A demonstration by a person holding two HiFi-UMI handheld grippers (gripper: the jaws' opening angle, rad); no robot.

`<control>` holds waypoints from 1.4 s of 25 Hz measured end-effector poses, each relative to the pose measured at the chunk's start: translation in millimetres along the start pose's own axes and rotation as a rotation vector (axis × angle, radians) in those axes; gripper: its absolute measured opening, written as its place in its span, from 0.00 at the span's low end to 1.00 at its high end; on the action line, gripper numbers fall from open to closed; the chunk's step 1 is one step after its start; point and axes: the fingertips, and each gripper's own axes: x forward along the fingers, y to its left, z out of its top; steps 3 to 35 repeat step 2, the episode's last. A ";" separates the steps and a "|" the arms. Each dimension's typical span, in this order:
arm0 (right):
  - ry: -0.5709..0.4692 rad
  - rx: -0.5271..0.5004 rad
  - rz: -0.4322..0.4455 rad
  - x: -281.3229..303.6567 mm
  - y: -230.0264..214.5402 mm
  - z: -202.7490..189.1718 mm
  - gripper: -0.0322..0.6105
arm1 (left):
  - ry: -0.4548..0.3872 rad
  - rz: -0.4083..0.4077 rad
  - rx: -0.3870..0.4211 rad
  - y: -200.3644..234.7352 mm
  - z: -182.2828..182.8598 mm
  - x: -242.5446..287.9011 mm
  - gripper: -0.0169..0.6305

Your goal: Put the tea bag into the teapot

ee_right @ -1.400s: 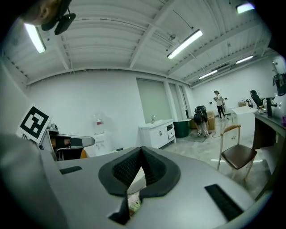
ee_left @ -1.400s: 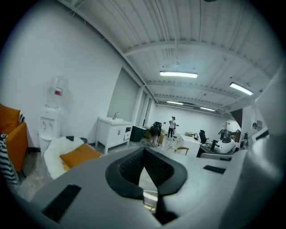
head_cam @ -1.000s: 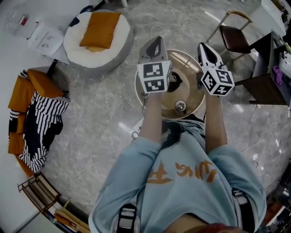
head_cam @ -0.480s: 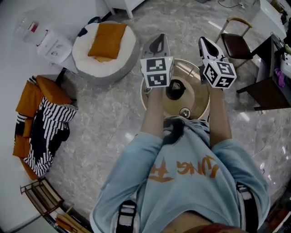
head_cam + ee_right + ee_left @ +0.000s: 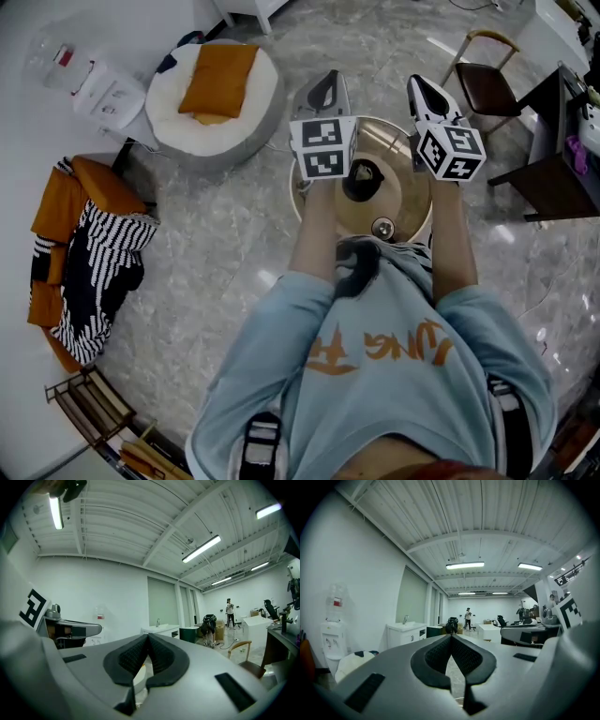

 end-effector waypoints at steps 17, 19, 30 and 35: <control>0.003 -0.008 0.000 1.4 -0.1 -2.6 0.07 | 0.000 -0.001 -0.001 1.2 -2.8 1.6 0.06; 0.003 -0.008 0.000 1.4 -0.1 -2.6 0.07 | 0.000 -0.001 -0.001 1.2 -2.8 1.6 0.06; 0.003 -0.008 0.000 1.4 -0.1 -2.6 0.07 | 0.000 -0.001 -0.001 1.2 -2.8 1.6 0.06; 0.003 -0.008 0.000 1.4 -0.1 -2.6 0.07 | 0.000 -0.001 -0.001 1.2 -2.8 1.6 0.06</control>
